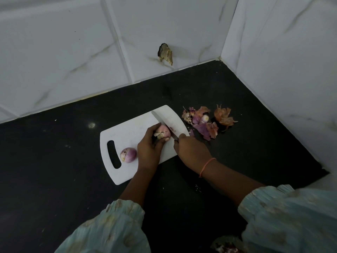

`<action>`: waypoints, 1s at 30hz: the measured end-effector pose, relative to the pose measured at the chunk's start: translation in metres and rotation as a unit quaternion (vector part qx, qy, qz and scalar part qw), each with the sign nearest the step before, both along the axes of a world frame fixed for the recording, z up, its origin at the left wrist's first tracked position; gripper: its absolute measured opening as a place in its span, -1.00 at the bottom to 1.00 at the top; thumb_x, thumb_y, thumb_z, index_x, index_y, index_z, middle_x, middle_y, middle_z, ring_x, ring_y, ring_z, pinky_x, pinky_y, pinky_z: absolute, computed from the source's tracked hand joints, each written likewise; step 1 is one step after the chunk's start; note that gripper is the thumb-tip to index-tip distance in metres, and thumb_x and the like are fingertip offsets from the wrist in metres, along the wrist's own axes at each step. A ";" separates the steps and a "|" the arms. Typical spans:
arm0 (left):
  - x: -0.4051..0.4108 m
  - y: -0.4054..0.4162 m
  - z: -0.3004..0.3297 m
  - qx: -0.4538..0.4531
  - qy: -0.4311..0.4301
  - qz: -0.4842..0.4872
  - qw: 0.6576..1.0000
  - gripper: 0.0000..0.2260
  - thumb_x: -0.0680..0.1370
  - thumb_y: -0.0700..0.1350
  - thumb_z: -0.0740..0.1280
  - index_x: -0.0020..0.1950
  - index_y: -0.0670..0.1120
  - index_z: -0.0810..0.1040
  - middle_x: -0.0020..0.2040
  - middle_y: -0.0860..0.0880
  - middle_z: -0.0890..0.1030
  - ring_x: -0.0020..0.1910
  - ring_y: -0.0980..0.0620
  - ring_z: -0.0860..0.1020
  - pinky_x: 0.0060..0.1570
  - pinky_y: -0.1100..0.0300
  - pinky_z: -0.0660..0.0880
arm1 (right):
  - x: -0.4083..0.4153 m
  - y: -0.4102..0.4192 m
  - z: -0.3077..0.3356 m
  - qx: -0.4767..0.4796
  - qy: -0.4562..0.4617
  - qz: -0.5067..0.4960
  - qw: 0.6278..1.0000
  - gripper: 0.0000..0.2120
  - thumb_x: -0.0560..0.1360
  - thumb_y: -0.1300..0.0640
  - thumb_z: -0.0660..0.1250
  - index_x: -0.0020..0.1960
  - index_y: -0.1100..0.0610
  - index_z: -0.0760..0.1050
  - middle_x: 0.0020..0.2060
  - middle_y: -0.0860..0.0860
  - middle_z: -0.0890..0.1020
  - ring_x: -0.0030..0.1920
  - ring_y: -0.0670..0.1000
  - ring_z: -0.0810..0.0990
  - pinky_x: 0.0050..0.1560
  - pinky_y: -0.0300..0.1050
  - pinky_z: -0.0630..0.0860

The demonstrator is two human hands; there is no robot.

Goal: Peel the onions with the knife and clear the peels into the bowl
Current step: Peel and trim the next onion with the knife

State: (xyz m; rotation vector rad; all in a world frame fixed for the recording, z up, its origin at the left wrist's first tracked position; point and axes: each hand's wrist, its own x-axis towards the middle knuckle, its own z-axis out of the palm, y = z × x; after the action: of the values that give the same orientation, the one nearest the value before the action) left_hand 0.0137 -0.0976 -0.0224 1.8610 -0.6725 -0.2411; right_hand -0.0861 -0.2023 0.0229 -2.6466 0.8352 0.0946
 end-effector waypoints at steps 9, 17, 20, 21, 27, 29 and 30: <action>0.001 0.002 -0.002 -0.024 0.029 0.016 0.999 -0.59 0.52 -0.15 0.48 0.32 0.01 0.44 0.21 0.06 0.57 0.16 0.19 0.56 0.13 0.34 0.51 | -0.020 0.007 -0.015 -0.016 0.002 -0.023 1.000 -0.69 0.69 -0.04 0.01 0.10 0.16 0.38 -0.15 0.07 0.61 -0.21 0.07 0.61 -0.32 -0.10 0.32; -0.004 0.001 -0.001 -0.073 0.074 0.040 0.994 -0.52 0.40 -0.29 0.53 0.20 -0.06 0.39 0.18 -0.06 0.52 0.06 0.10 0.62 -0.04 0.25 0.58 | -0.043 -0.017 -0.010 -0.030 -0.049 -0.120 0.991 -0.69 0.66 -0.10 0.06 0.09 0.12 0.41 -0.27 -0.04 0.48 -0.33 -0.03 0.43 -0.31 -0.10 0.32; -0.003 0.001 -0.002 -0.059 0.041 0.031 0.997 -0.44 0.36 -0.31 0.53 0.28 -0.08 0.41 0.22 -0.04 0.45 0.13 0.10 0.57 0.00 0.29 0.57 | -0.050 -0.027 -0.009 -0.070 -0.119 -0.162 0.977 -0.73 0.64 -0.03 0.13 0.23 0.11 0.38 -0.26 -0.04 0.52 -0.35 -0.06 0.49 -0.35 -0.09 0.44; -0.002 0.001 -0.002 -0.046 0.021 0.025 0.998 -0.41 0.35 -0.31 0.53 0.33 -0.08 0.43 0.24 -0.03 0.41 0.16 0.16 0.54 0.01 0.35 0.54 | -0.050 -0.027 -0.008 -0.063 -0.128 -0.157 0.977 -0.73 0.63 0.01 0.16 0.28 0.10 0.37 -0.13 0.01 0.58 -0.27 -0.02 0.55 -0.29 -0.06 0.51; 0.001 0.001 -0.002 -0.029 -0.005 0.022 0.999 -0.48 0.35 -0.24 0.54 0.27 -0.08 0.51 0.21 0.01 0.48 0.19 0.16 0.52 0.08 0.32 0.54 | -0.034 -0.003 -0.019 -0.027 -0.101 -0.066 0.992 -0.52 0.63 0.12 0.18 0.53 0.05 0.19 0.43 0.12 0.32 0.37 0.11 0.39 0.17 -0.02 0.51; -0.001 0.001 0.000 -0.047 0.032 0.024 0.998 -0.49 0.37 -0.23 0.56 0.25 -0.05 0.47 0.17 0.09 0.55 0.16 0.19 0.56 0.08 0.31 0.55 | -0.029 0.001 -0.025 -0.034 -0.080 -0.062 0.994 -0.52 0.62 0.11 0.19 0.52 0.06 0.20 0.40 0.13 0.35 0.32 0.11 0.42 0.14 -0.03 0.49; -0.002 0.002 0.001 -0.051 0.040 0.024 0.998 -0.50 0.38 -0.22 0.56 0.24 -0.05 0.46 0.15 0.12 0.56 0.15 0.20 0.56 0.08 0.31 0.55 | -0.028 0.001 -0.028 -0.039 -0.077 -0.061 0.994 -0.53 0.62 0.11 0.20 0.51 0.07 0.22 0.38 0.13 0.37 0.30 0.12 0.43 0.13 -0.02 0.49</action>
State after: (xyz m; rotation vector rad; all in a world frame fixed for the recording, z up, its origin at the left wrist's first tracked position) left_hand 0.0120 -0.0961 -0.0216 1.7580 -0.5744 -0.2432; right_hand -0.1139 -0.2010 -0.0051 -2.6259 0.9637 -0.1752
